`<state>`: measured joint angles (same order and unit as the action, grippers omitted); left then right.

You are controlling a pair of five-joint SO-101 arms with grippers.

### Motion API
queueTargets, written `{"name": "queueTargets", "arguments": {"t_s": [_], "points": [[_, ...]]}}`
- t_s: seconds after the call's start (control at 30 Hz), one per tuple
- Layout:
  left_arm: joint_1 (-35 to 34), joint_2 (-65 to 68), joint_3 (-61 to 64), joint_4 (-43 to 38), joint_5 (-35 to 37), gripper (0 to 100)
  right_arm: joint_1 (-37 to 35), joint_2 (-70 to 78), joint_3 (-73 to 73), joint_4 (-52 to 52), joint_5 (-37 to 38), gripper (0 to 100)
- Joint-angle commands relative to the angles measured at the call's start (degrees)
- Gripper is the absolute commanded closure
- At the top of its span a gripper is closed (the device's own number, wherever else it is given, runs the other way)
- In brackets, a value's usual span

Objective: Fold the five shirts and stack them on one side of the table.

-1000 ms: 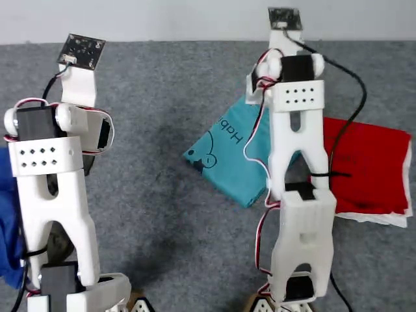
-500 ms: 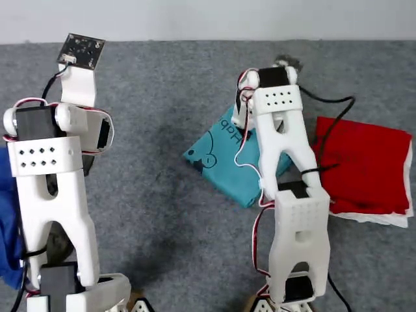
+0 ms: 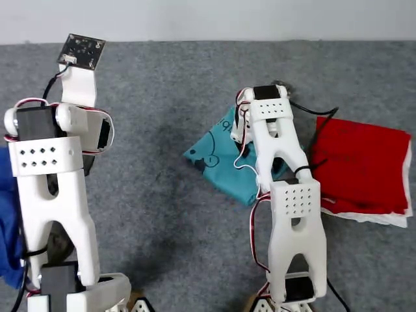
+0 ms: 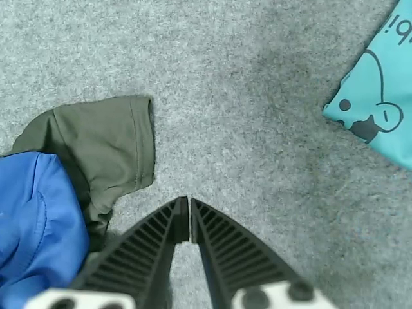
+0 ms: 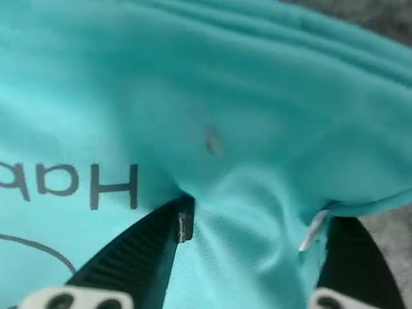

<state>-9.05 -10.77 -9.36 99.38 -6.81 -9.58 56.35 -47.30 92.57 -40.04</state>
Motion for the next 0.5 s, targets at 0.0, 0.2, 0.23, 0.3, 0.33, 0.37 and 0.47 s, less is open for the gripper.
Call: {"name": "queueTargets", "arguments": {"t_s": [0.0, 0.2, 0.23, 0.3, 0.33, 0.37, 0.47], "points": [[-0.26, -2.02, -0.22, 0.97, -0.70, 99, 3.12, 1.71, 0.44, -0.92, 0.00, 72.7], [-0.26, -2.02, -0.22, 0.97, -0.70, 99, 3.91, 1.89, 0.44, 0.31, 2.55, 85.3], [-0.26, -2.02, -0.22, 0.97, -0.70, 99, 3.91, 1.89, 0.44, 0.31, 4.22, 88.6], [-0.26, -2.02, -0.22, 0.97, -1.85, 99, 3.91, 1.63, 0.44, 0.22, 7.82, 96.1], [-0.26, -2.02, -0.22, 0.97, -3.08, 99, 4.09, 1.54, 0.44, -0.04, 10.11, 99.3], [-0.26, -2.02, -0.22, 0.97, -3.87, 99, 4.26, 1.01, 0.44, 0.22, 13.19, 99.0], [-0.35, -2.02, -0.31, 0.97, -4.84, 99, 4.26, -2.51, 0.44, 1.89, 21.19, 99.1]]}}
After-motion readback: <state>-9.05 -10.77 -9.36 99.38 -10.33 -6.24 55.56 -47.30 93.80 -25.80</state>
